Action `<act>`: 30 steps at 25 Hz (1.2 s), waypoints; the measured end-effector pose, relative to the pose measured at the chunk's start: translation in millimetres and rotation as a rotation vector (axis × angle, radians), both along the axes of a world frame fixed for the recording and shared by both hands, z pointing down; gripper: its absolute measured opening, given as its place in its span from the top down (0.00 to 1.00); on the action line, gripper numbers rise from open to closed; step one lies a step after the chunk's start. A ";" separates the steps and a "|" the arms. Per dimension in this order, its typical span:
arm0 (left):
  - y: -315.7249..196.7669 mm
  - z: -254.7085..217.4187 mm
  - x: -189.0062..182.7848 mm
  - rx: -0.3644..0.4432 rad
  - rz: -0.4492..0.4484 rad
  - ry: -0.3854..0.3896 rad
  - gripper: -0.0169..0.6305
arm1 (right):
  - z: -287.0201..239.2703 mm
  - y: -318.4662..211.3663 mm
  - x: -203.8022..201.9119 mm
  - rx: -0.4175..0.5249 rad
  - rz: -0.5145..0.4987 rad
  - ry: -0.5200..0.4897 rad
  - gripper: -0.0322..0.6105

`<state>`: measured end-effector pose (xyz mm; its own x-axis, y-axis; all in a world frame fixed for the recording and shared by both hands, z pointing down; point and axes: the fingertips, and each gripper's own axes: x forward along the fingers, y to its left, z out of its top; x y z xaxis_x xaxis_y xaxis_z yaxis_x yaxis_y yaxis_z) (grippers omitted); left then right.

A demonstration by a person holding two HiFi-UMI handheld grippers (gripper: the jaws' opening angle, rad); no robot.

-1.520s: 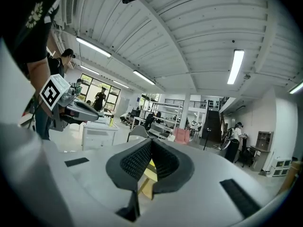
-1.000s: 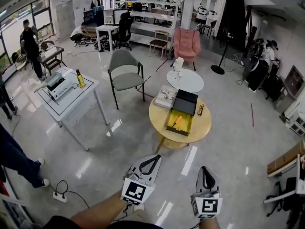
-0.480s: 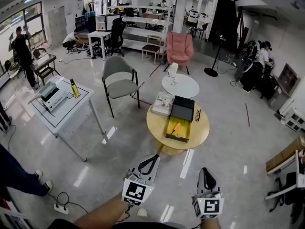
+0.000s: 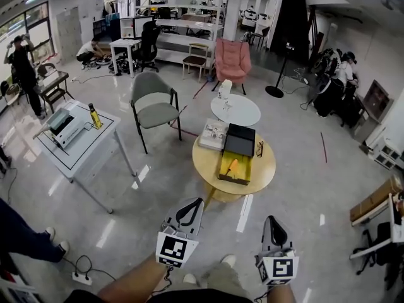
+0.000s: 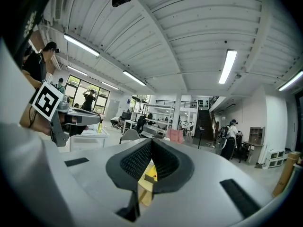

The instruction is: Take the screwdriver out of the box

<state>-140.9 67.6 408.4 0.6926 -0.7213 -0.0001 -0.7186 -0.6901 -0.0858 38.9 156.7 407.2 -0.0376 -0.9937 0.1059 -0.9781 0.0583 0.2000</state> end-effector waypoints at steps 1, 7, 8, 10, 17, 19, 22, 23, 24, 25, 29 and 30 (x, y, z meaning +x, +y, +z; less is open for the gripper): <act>-0.4 -1.5 -1.5 0.002 -0.003 0.002 0.95 | -0.5 -0.1 -0.1 0.000 -0.002 0.003 0.93; -3.7 -1.4 -5.6 0.001 -0.012 -0.003 0.95 | -5.6 -2.7 4.0 0.009 0.010 -0.004 0.93; -4.6 0.8 -4.7 -0.001 -0.011 -0.009 0.95 | -4.5 -3.8 5.8 0.008 0.011 -0.004 0.93; -6.2 3.5 -2.5 -0.002 -0.011 -0.015 0.95 | -0.2 -7.0 9.2 0.006 0.002 -0.002 0.93; -17.4 8.3 2.6 -0.010 -0.013 -0.032 0.95 | 5.0 -21.4 15.5 -0.009 -0.006 -0.008 0.93; -22.7 11.9 4.1 -0.013 -0.018 -0.034 0.95 | 10.8 -27.7 18.1 -0.019 -0.016 -0.007 0.93; -34.3 16.1 7.2 -0.021 -0.034 -0.037 0.95 | 16.1 -39.7 23.2 -0.028 -0.030 -0.009 0.93; -38.8 16.7 9.2 -0.022 -0.038 -0.039 0.95 | 17.0 -44.4 26.1 -0.030 -0.033 -0.010 0.93; -43.1 17.0 11.7 -0.023 -0.039 -0.041 0.95 | 17.7 -49.2 29.5 -0.033 -0.034 -0.011 0.93; -47.0 17.0 14.5 -0.023 -0.039 -0.043 0.95 | 18.2 -53.7 32.9 -0.035 -0.034 -0.013 0.93; -63.5 17.0 23.5 -0.018 -0.040 -0.050 0.95 | 21.1 -72.6 44.5 -0.040 -0.035 -0.022 0.93; -68.8 17.6 25.4 -0.020 -0.043 -0.048 0.95 | 22.3 -77.4 46.8 -0.042 -0.035 -0.024 0.93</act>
<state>-115.5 -1.2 426.0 0.6602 -0.7496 0.0473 -0.7427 -0.6609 -0.1074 85.6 79.2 429.5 -0.0754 -0.9864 0.1464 -0.9797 0.1006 0.1733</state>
